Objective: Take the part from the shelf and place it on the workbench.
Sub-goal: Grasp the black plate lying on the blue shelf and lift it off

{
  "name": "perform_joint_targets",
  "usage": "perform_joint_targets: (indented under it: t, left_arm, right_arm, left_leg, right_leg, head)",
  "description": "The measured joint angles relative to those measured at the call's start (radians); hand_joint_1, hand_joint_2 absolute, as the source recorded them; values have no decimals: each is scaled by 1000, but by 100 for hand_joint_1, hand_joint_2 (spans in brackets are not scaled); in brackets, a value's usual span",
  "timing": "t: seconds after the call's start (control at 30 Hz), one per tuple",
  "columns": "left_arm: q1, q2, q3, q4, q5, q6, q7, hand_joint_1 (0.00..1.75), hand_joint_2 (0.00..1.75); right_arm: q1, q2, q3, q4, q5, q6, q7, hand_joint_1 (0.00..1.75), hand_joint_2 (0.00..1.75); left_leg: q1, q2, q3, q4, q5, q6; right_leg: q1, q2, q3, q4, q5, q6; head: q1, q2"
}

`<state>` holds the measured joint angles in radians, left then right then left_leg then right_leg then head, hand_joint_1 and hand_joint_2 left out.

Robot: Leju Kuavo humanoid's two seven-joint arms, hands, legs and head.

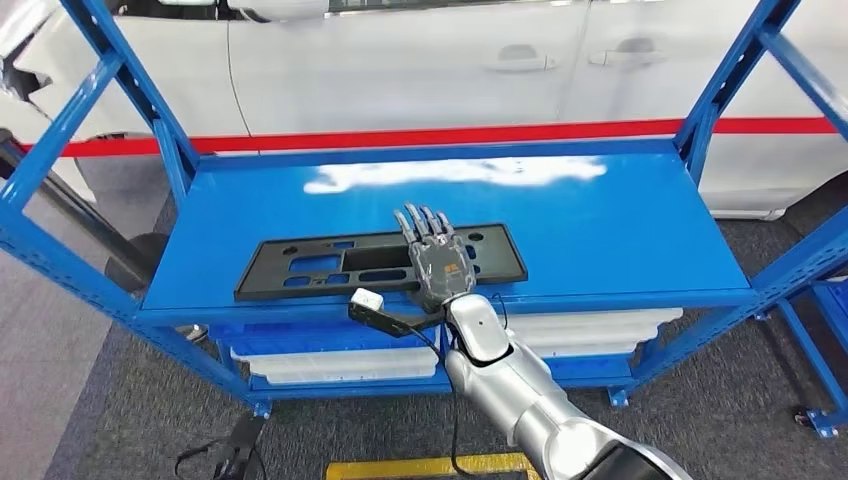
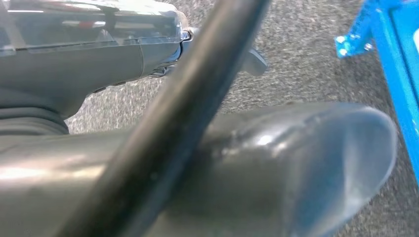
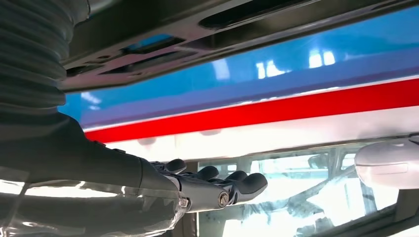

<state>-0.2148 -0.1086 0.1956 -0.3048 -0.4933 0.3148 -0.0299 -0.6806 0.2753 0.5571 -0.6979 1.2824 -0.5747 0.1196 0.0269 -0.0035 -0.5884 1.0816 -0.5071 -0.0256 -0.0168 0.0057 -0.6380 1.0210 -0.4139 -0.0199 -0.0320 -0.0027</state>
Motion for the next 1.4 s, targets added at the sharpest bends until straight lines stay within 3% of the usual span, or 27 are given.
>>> perform_joint_targets:
  t: [0.1,0.13,0.17,0.2,0.27,0.33,0.4,0.47,0.53,0.6,0.63,0.67,0.7,0.77,0.83,1.0,1.07,1.13,1.17,1.2,1.23,1.3,1.37,1.4]
  left_arm:
    - [0,-3,0,0,-12,-4,8,0,0]
    - [1,-3,1,0,-18,-6,13,0,0]
    - [1,-3,1,0,-24,-8,19,0,0]
    - [2,-3,1,0,-31,-10,24,0,0]
    - [3,-3,1,0,-40,-11,30,0,0]
    - [4,-4,1,0,-43,-11,28,0,0]
    - [5,-4,1,0,-43,-10,25,0,0]
    - [3,-7,2,0,-43,-10,24,0,0]
    - [-1,-11,2,0,-43,-10,23,0,0]
    - [-3,-16,4,0,-42,-10,19,0,0]
    - [-4,-18,5,0,-41,-10,17,0,0]
    - [-4,-20,6,0,-39,-10,14,0,0]
    - [-6,-22,8,0,-38,-10,10,0,0]
    - [-11,-27,10,0,-35,-9,4,0,0]
    - [-18,-30,14,0,-32,-9,0,0,0]
    - [-24,-33,28,0,-21,-8,-4,0,0]
    - [-26,-34,32,1,-18,-8,-6,0,0]
    - [-26,-34,37,2,-16,-8,-8,0,0]
    - [-25,-34,40,3,-13,-8,-9,0,0]
    - [-25,-34,44,5,-11,-8,-10,0,0]
    - [-25,-34,48,6,-9,-8,-11,0,0]
    - [-27,-33,52,6,-5,-8,-13,0,0]
    - [-29,-33,56,8,1,-7,-19,0,0]
    - [-28,-33,61,8,6,-6,-25,0,0]
  right_arm:
    - [-11,-10,-2,11,54,32,32,0,175]
    - [-13,-15,-2,19,75,46,42,0,175]
    - [-17,-20,-2,29,94,60,51,0,175]
    - [-20,-24,-2,40,113,71,58,0,175]
    - [-25,-31,-2,64,146,86,68,0,175]
    - [-35,-36,-2,89,173,92,74,0,175]
    - [-47,-38,-1,112,192,99,77,47,175]
    - [-56,-40,0,130,201,110,77,129,175]
    - [-60,-41,1,145,204,123,71,165,175]
    - [-59,-41,2,157,201,132,58,165,175]
    - [-59,-41,2,162,199,135,52,164,175]
    - [-58,-41,2,165,198,138,46,164,175]
    - [-58,-41,2,168,197,140,42,165,175]
    - [-59,-41,2,172,197,141,38,166,175]
    - [-61,-41,3,174,197,141,34,167,175]
    - [-63,-39,5,176,194,141,22,165,175]
    - [-62,-39,5,177,191,141,21,165,175]
    - [-60,-39,5,180,189,143,19,167,175]
    - [-59,-39,5,181,188,143,18,167,175]
    - [-59,-40,5,182,187,144,18,168,175]
    - [-59,-40,5,183,184,144,17,168,175]
    - [-59,-40,5,184,174,139,10,169,175]
    - [-57,-40,2,181,130,125,-20,169,175]
    - [-52,-40,-5,175,75,119,-59,169,175]
  left_leg:
    - [0,0,-98,195,-80,-2]
    - [0,0,-119,227,-81,-2]
    - [0,0,-122,220,-62,1]
    - [0,0,-106,174,-27,4]
    - [-3,0,-48,38,45,15]
    - [-10,-1,-15,-39,68,23]
    - [-13,-2,-9,-52,66,31]
    - [-9,-1,-3,-62,71,42]
    - [-6,0,2,-69,75,51]
    - [-6,1,1,-68,76,54]
    - [-6,1,1,-68,75,54]
    - [-6,2,1,-67,75,53]
    - [-6,1,2,-67,75,53]
    - [-6,0,3,-65,72,49]
    - [-11,-2,1,-62,69,40]
    - [-9,-2,0,-51,53,12]
    - [-8,-1,-38,38,2,5]
    - [-7,-1,-101,169,-51,2]
    - [-7,-1,-121,207,-57,2]
    - [-7,-1,-124,208,-44,3]
    - [-8,-1,-110,174,-17,5]
    - [-10,-1,-50,42,49,13]
    - [-14,-2,-9,-47,73,21]
    - [-17,-2,-5,-57,69,24]
  right_leg:
    - [7,0,5,1,-6,-11]
    - [9,0,6,2,-8,-12]
    - [11,0,8,2,-9,-12]
    - [13,1,11,3,-12,-12]
    - [15,2,17,5,-17,-8]
    - [17,4,15,7,-18,1]
    - [17,5,15,4,-16,13]
    - [14,4,13,18,-29,25]
    - [11,2,-21,96,-76,34]
    - [10,1,-87,227,-133,38]
    - [10,1,-113,275,-146,40]
    - [9,0,-121,286,-139,41]
    - [8,0,-110,261,-115,40]
    - [5,-1,-43,125,-46,36]
    - [7,-1,8,20,-12,29]
    - [9,-2,21,-6,-12,3]
    - [6,-4,27,-11,-11,-7]
    - [9,-5,27,-11,-12,-11]
    - [11,-5,28,-10,-13,-12]
    - [12,-4,28,-10,-14,-13]
    - [13,-3,29,-8,-14,-13]
    - [15,-1,30,-4,-17,-9]
    - [18,2,28,-1,-19,-1]
    - [19,3,27,-2,-18,3]
  head:
    - [0,0]
    - [0,0]
    - [0,0]
    - [0,0]
    - [0,0]
    - [0,0]
    - [0,0]
    - [0,0]
    - [0,0]
    - [0,0]
    - [0,0]
    - [0,0]
    - [0,0]
    - [0,0]
    - [0,0]
    - [0,0]
    - [0,0]
    - [0,0]
    - [0,0]
    - [0,0]
    - [0,0]
    - [0,0]
    - [0,0]
    - [0,0]
